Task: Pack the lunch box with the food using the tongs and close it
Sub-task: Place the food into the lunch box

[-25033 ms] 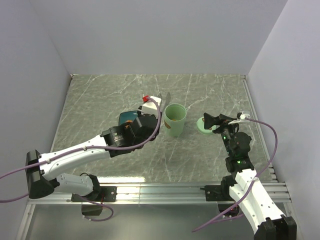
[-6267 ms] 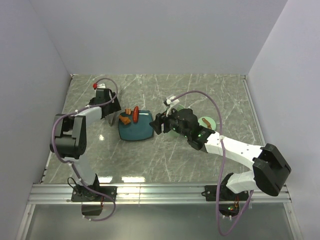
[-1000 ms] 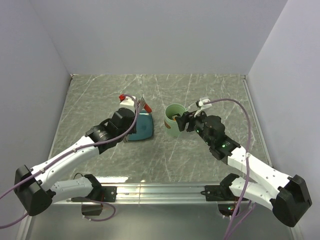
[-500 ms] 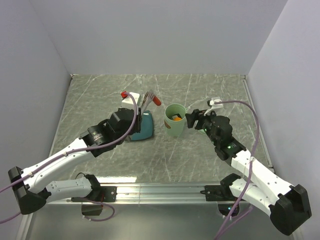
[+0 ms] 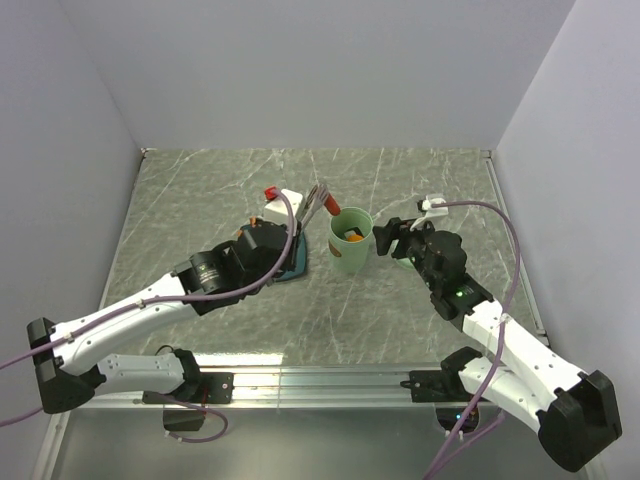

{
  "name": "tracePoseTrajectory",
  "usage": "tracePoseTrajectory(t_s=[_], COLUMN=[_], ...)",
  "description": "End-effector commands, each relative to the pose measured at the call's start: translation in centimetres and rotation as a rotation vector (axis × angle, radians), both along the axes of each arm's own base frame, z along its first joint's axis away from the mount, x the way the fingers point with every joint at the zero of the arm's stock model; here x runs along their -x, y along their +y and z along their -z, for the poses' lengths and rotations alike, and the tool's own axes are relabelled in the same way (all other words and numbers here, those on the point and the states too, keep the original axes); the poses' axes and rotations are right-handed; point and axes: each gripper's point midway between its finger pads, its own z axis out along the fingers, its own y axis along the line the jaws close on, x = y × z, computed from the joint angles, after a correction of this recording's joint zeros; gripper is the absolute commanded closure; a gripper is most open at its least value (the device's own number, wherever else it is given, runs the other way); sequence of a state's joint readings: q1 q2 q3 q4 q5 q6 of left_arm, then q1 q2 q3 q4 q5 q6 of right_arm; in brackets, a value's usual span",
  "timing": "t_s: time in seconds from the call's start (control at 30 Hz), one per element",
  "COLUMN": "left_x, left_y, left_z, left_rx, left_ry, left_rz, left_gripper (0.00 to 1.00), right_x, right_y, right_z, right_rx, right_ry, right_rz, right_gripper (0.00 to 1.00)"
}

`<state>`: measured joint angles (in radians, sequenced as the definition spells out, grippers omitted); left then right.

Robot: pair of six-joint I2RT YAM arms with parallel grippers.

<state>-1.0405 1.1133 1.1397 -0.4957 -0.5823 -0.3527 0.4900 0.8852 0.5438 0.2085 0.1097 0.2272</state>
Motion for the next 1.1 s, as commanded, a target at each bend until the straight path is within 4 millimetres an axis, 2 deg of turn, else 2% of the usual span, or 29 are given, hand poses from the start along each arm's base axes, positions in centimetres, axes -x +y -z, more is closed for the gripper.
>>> tracePoseTrajectory(t_s=[0.0,0.13,0.33,0.43,0.5,0.53,0.67,0.77,0.83,1.0,1.07], left_x=[-0.3,-0.1,-0.1,0.1,0.2,0.3,0.5,0.5,0.6,-0.1,-0.6], left_y=[-1.4,-2.7,-3.3,-3.4,-3.5,-3.6,-3.8,-3.9,-4.0,-2.3,-0.1], left_z=[-3.2,-2.7,-2.0,-2.0,-2.0,-2.2,-2.5,-2.3,-2.3,-2.4,-2.1], left_rx=[0.068,0.062,0.044,0.049,0.053,0.062,0.078,0.075,0.074,0.072,0.052], left_ry=[-0.067,-0.057,-0.043,-0.042,-0.043,-0.047,-0.055,-0.054,-0.056,-0.065,-0.077], left_rz=[0.02,0.063,0.081,0.092,0.1,0.106,0.132,0.141,0.141,0.041,-0.064], left_gripper=[0.93,0.94,0.92,0.85,0.75,0.67,0.53,0.46,0.46,0.46,0.46], right_x=[0.0,0.0,-0.1,-0.2,-0.1,-0.1,-0.1,-0.1,-0.1,-0.1,-0.1], right_y=[-0.4,-0.5,-0.6,-0.7,-0.7,-0.8,-0.8,-0.8,-0.8,-0.9,-0.9], right_z=[-0.3,-0.2,0.0,0.0,0.1,0.0,0.2,0.2,0.2,0.2,0.1], right_rx=[-0.02,-0.02,-0.021,-0.022,-0.023,-0.024,-0.024,-0.026,-0.026,-0.027,-0.03], right_ry=[-0.02,-0.02,-0.012,-0.012,-0.013,-0.014,-0.01,-0.009,-0.009,-0.01,-0.016], right_rz=[0.009,0.012,0.009,0.016,0.014,0.014,0.016,0.015,0.015,0.016,0.015], right_gripper=[0.24,0.24,0.23,0.23,0.23,0.24,0.24,0.23,0.23,0.23,0.23])
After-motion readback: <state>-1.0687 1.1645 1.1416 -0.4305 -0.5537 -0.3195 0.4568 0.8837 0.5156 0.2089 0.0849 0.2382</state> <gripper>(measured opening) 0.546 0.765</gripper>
